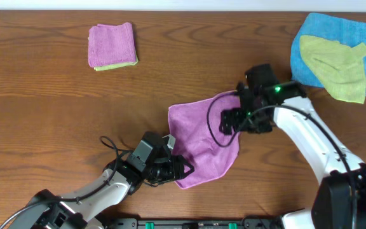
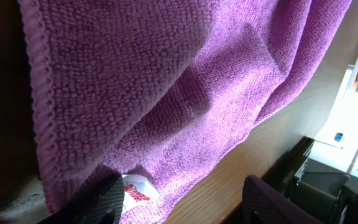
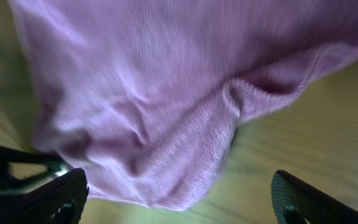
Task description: Fold the cloth
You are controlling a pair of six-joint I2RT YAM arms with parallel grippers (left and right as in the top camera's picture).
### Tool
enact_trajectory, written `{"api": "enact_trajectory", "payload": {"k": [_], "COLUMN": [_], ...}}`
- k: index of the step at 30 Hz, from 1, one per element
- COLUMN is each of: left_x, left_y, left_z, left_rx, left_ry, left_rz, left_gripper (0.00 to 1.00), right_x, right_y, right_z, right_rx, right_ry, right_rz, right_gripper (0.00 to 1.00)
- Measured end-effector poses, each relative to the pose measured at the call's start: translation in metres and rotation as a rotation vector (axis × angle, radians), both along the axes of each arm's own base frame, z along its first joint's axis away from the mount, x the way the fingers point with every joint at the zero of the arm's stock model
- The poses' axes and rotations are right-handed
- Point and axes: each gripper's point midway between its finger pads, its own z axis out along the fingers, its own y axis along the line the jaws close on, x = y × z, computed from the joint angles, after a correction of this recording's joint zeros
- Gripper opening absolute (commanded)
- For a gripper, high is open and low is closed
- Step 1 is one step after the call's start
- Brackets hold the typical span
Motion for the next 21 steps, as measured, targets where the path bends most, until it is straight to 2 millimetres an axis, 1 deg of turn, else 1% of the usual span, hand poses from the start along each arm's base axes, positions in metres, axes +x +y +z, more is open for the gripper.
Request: {"api": "enact_trajectory", "payload": {"k": [2,4,7,10,13,16,21], "left_x": [0.000,0.000,0.000,0.000,0.000,0.000,0.000], "left_y": [0.000,0.000,0.000,0.000,0.000,0.000,0.000], "left_z": [0.000,0.000,0.000,0.000,0.000,0.000,0.000], "left_rx": [0.000,0.000,0.000,0.000,0.000,0.000,0.000], "left_ry": [0.000,-0.001,-0.001,-0.001,-0.001,-0.001,-0.001], "left_rz": [0.000,0.000,0.000,0.000,0.000,0.000,0.000], "left_gripper": [0.63,0.63,0.63,0.64,0.63,0.63,0.63], "right_x": [-0.001,0.005,0.021,0.024,0.027,0.024,0.009], "right_y": [-0.002,-0.005,-0.007,-0.004,0.002,0.003,-0.001], "right_z": [-0.013,-0.016,-0.011,-0.006,-0.003,-0.004,-0.014], "right_rx": [0.035,0.071,0.121,0.165,0.195,0.207,0.187], "right_ry": [-0.014,-0.049,-0.127,-0.157,-0.184,-0.173,-0.097], "right_rz": [0.024,0.048,0.080,0.117,0.151,0.165,0.154], "right_gripper": [0.93,0.88,0.82,0.75,0.75,0.75,0.74]}}
